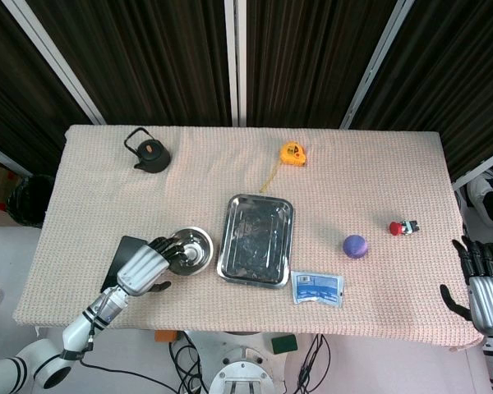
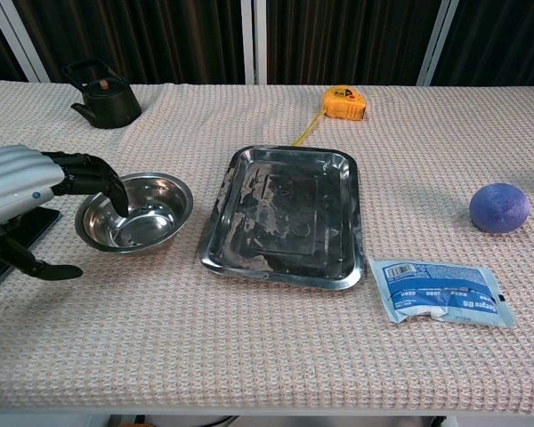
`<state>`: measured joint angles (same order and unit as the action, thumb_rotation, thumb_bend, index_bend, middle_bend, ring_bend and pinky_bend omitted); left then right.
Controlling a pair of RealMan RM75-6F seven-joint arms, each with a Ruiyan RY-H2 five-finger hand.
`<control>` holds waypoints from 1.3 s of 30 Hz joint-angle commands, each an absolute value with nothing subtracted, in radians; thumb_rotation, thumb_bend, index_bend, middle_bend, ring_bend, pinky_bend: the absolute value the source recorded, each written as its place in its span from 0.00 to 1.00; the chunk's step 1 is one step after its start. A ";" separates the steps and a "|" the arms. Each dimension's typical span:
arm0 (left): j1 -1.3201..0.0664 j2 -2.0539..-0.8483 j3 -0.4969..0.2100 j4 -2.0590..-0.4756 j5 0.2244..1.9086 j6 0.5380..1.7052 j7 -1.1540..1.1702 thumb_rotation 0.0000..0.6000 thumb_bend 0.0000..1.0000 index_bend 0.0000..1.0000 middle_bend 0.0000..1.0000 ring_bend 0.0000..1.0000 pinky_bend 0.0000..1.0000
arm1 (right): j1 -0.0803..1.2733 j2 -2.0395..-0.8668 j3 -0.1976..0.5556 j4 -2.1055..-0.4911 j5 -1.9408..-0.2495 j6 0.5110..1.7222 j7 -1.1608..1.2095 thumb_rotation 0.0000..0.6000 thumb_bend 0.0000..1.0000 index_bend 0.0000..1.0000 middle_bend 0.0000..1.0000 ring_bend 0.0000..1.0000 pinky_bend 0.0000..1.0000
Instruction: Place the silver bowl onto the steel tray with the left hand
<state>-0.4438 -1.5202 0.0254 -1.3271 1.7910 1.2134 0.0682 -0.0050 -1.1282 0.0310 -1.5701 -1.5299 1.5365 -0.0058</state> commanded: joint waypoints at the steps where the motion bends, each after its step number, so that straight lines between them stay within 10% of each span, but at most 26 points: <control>1: -0.453 -1.540 0.029 -1.307 1.778 1.198 0.078 1.00 0.12 0.36 0.31 0.19 0.27 | -0.007 -1.128 0.032 -1.561 -1.531 1.542 0.005 1.00 0.34 0.00 0.00 0.00 0.00; 39: -0.538 -1.671 0.016 -1.101 1.837 1.357 0.186 1.00 0.40 0.80 0.47 0.30 0.33 | -0.018 -1.142 0.053 -1.499 -1.522 1.574 0.075 1.00 0.43 0.00 0.00 0.00 0.00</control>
